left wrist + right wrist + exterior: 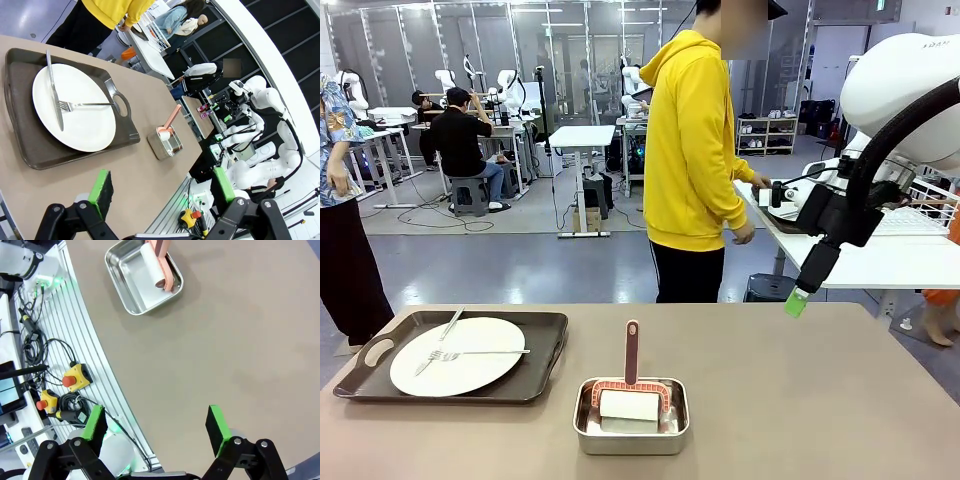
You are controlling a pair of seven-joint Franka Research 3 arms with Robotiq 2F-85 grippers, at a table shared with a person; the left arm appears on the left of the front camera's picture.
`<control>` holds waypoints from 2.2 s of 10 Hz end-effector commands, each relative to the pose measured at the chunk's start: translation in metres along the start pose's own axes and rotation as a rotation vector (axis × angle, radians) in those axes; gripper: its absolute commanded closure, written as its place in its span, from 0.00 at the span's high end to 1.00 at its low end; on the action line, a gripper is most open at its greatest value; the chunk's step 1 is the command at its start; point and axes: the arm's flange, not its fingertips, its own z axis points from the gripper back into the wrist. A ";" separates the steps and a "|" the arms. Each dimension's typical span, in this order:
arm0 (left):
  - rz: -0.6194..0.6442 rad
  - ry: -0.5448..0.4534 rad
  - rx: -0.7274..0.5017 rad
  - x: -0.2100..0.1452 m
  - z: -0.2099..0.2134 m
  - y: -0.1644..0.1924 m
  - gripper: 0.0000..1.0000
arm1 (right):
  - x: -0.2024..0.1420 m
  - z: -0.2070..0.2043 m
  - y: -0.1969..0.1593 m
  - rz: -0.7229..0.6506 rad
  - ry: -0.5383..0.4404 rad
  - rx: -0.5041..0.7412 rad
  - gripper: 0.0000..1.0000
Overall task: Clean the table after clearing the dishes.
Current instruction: When the left (or right) Handle tray is removed, use the left hand (or right hand) to clean the left (or right) side of the table with the Lint Roller.
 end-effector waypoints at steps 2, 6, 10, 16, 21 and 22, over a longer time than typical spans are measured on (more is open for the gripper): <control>-0.010 -0.006 -0.006 -0.001 0.003 -0.002 1.00 | 0.000 0.000 0.000 0.000 0.000 0.000 1.00; -0.010 -0.006 -0.006 -0.001 0.003 -0.002 1.00 | 0.098 -0.011 0.015 0.219 0.232 -0.145 1.00; -0.010 -0.006 -0.006 -0.001 0.003 -0.002 1.00 | 0.194 -0.052 0.023 0.291 0.348 -0.195 1.00; -0.010 -0.006 -0.006 -0.001 0.003 -0.002 1.00 | 0.273 -0.118 0.038 0.391 0.405 -0.132 1.00; -0.010 -0.006 -0.006 -0.001 0.003 -0.002 1.00 | 0.279 -0.146 0.017 0.343 0.387 -0.091 1.00; -0.010 -0.006 -0.006 -0.001 0.003 -0.002 1.00 | 0.279 -0.153 0.013 0.337 0.390 -0.082 1.00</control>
